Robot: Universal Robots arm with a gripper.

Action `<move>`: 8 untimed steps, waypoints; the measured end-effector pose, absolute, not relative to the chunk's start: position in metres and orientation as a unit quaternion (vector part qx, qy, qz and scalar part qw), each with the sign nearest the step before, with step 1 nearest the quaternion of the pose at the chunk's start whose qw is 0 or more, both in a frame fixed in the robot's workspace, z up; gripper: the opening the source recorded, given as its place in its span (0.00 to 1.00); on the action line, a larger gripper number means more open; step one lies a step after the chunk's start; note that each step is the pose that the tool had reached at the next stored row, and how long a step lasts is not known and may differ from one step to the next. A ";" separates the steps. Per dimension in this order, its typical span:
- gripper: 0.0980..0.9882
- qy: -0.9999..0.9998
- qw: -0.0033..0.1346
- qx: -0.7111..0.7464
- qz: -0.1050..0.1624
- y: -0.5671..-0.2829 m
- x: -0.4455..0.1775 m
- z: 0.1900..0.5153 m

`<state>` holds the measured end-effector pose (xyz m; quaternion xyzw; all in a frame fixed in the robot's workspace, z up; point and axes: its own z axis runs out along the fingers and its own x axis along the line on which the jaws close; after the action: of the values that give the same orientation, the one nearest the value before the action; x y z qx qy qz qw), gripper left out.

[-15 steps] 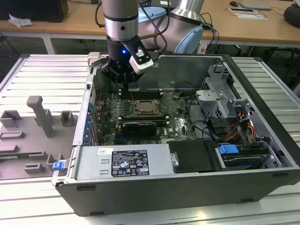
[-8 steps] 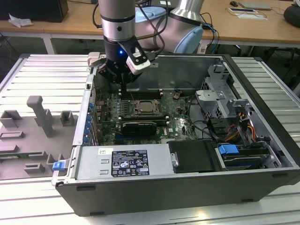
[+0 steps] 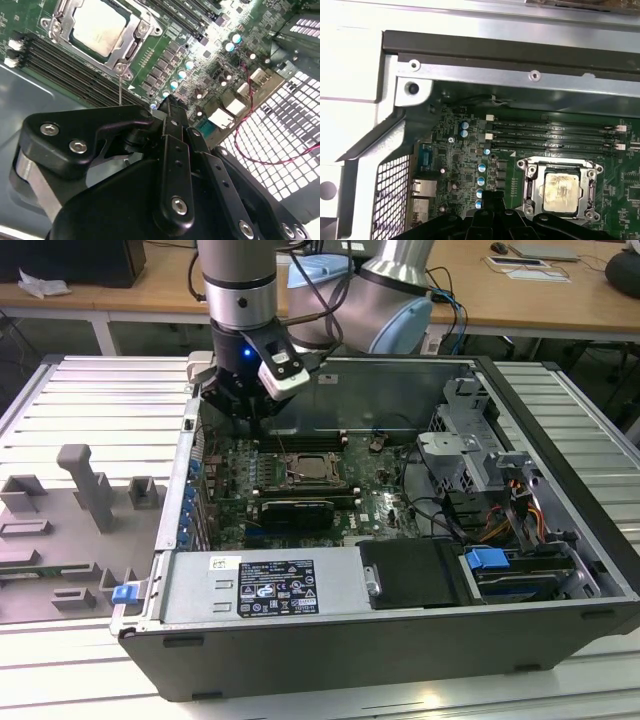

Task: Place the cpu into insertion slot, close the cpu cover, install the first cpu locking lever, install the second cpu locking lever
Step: 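Install the first cpu locking lever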

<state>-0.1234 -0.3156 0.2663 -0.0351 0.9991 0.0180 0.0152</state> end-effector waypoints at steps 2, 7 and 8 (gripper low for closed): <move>0.01 0.999 0.015 -0.035 0.018 -0.315 -0.125 0.266; 0.01 0.999 0.015 -0.035 0.018 -0.301 -0.125 0.263; 0.01 0.999 0.015 -0.035 0.018 -0.298 -0.123 0.262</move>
<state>-0.1228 -0.2975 0.2622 -0.0350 0.9991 0.0180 0.0151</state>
